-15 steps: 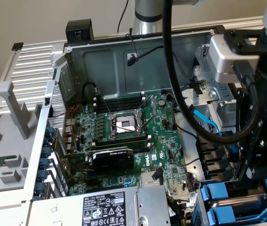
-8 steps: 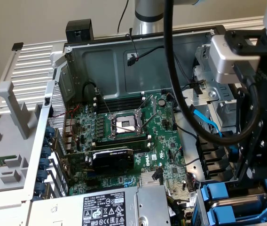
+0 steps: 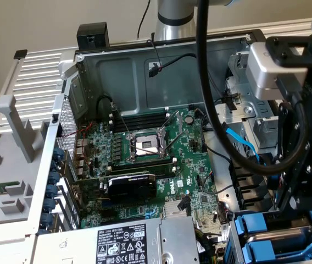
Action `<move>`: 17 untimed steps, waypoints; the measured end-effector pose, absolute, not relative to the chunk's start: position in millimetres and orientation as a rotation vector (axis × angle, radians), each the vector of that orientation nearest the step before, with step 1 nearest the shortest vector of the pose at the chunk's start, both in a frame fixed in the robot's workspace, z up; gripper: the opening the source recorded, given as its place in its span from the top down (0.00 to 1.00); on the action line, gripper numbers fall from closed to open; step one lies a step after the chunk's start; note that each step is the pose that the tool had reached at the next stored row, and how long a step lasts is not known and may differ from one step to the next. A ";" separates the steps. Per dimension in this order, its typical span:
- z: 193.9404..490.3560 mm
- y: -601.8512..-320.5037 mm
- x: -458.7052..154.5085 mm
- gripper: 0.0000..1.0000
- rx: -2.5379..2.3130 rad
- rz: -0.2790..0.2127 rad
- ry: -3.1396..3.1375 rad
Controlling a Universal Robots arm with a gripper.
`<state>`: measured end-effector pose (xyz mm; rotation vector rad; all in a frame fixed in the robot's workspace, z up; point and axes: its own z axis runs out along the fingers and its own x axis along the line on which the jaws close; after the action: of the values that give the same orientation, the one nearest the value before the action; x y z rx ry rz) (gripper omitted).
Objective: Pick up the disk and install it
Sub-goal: 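Insert the first disk wire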
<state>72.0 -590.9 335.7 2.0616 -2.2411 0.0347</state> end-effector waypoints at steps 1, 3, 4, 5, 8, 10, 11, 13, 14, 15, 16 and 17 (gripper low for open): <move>335.5 -591.1 72.0 0.83 2.063 0.032 -2.242; 335.2 -591.1 71.9 0.83 2.064 0.028 -2.244; 335.1 -591.3 71.9 0.83 2.066 0.025 -2.245; 335.0 -591.4 71.7 0.83 2.067 0.023 -2.246; 335.0 -591.9 70.9 0.83 2.070 0.015 -2.249; 334.9 -592.5 70.8 0.83 2.073 0.008 -2.252; 334.9 -592.9 70.7 0.83 2.075 0.004 -2.254; 335.0 -593.5 70.5 0.83 2.079 -0.004 -2.257; 335.0 -593.6 70.4 0.83 2.080 -0.008 -2.259; 335.0 -593.7 70.2 0.83 2.082 -0.011 -2.260; 334.9 -594.1 70.0 0.83 2.083 -0.015 -2.261; 334.9 -594.4 69.6 0.83 2.085 -0.018 -2.263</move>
<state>69.6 -594.4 334.9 2.0845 -2.2627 -0.0177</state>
